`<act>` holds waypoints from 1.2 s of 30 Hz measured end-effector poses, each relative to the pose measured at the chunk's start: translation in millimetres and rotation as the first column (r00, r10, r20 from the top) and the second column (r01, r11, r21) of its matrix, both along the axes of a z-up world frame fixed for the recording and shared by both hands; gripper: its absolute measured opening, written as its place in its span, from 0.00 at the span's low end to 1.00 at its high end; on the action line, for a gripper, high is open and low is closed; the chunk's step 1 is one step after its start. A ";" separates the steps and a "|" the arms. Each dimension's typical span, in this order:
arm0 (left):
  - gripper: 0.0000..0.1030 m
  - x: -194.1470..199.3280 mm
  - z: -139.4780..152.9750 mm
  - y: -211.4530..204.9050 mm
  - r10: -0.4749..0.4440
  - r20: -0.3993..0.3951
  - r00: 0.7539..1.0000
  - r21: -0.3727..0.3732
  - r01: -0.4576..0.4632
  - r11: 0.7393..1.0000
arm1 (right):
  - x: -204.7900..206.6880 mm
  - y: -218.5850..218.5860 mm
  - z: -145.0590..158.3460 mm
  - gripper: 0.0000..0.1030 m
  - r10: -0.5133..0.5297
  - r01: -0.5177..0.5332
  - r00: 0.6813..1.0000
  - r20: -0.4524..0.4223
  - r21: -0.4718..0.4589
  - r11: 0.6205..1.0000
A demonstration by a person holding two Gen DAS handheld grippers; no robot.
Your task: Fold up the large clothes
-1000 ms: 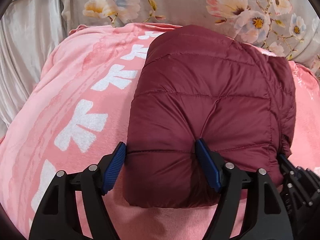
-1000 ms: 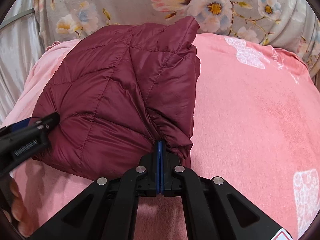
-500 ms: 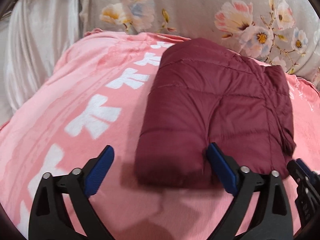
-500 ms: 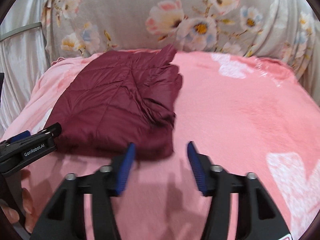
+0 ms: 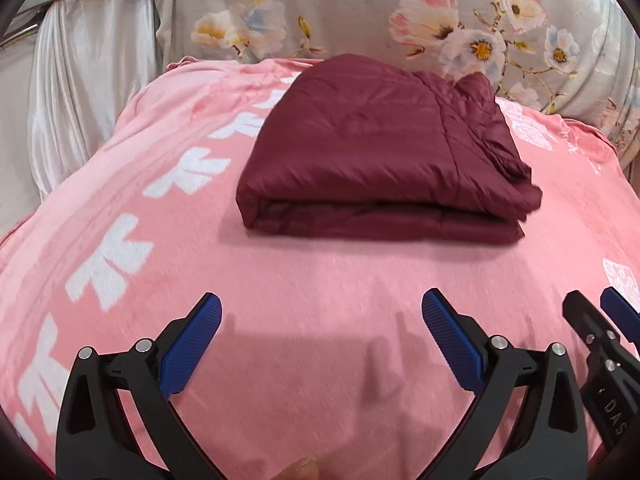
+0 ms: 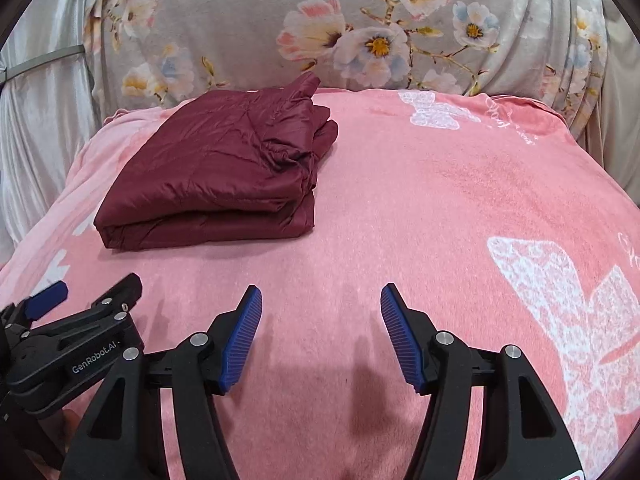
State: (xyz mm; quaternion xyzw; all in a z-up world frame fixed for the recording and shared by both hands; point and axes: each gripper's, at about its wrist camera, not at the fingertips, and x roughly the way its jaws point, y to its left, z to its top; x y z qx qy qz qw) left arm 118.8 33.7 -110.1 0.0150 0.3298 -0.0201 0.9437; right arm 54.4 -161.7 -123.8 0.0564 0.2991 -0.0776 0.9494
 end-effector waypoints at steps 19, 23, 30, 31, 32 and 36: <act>0.95 -4.0 -1.8 -7.0 0.008 0.029 1.000 0.038 -0.009 0.999 | -3.1 6.6 -3.6 0.62 -0.027 0.027 1.000 -0.009 -0.053 0.998; 0.95 -4.8 -1.3 -6.8 0.005 0.038 0.999 0.039 -0.007 0.999 | -5.4 11.5 -2.4 0.63 -0.024 0.024 1.000 0.000 -0.080 0.996; 0.95 -5.6 -1.1 -8.0 0.004 0.044 0.999 0.052 -0.006 0.999 | -6.0 10.2 -0.8 0.63 -0.025 0.024 1.000 -0.002 -0.076 0.997; 0.95 -5.8 -1.0 -7.7 0.004 0.045 0.999 0.051 -0.007 0.999 | -5.8 9.8 -0.9 0.63 -0.024 0.024 1.000 -0.001 -0.077 0.997; 0.95 -6.0 -1.0 -7.8 0.004 0.046 0.999 0.051 -0.007 0.999 | -5.7 9.6 -1.0 0.63 -0.023 0.023 1.000 -0.002 -0.078 0.997; 0.95 -6.5 -0.2 -8.2 0.006 0.051 0.999 0.057 -0.008 0.998 | -5.5 10.3 -1.3 0.63 -0.025 0.025 1.000 -0.001 -0.075 0.997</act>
